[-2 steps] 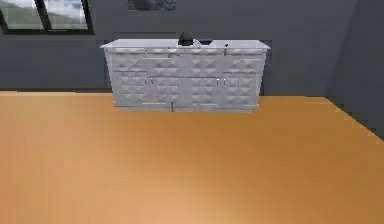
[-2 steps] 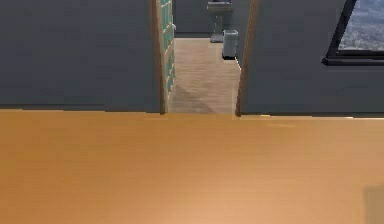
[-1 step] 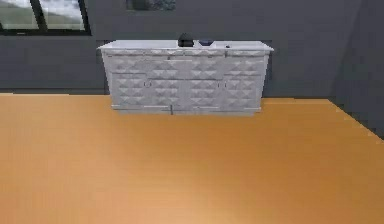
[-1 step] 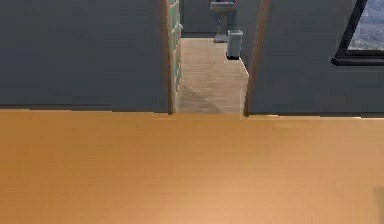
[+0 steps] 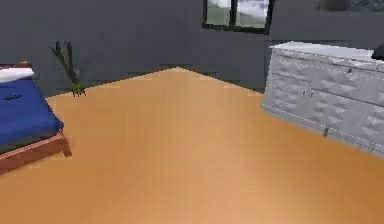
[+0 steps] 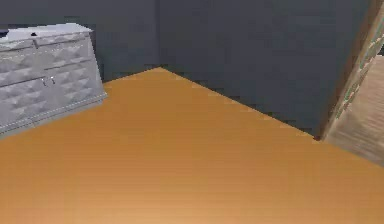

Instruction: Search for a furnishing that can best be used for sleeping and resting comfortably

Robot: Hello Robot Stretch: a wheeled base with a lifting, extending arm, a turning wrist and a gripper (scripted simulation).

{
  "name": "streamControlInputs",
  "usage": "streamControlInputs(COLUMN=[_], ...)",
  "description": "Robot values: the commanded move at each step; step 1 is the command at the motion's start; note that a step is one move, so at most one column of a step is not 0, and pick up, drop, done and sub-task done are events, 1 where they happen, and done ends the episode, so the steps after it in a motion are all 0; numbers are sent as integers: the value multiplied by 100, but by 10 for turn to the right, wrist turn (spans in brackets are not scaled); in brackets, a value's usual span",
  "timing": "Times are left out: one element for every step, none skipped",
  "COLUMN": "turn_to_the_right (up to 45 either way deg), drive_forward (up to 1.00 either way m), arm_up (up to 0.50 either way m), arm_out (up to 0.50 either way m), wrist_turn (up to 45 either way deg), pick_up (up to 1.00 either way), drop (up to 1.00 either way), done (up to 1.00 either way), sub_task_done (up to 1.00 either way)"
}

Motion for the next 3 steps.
streamControlInputs(turn_to_the_right=[-390, 0, -90], drive_forward=[0, 90, 0], arm_up=[0, 0, 0], arm_out=[0, 0, 0], wrist_turn=[0, 0, 0], pick_up=[0, 0, 0], drop=[0, 0, 0], done=[0, 0, 0], sub_task_done=[0, 0, 0])
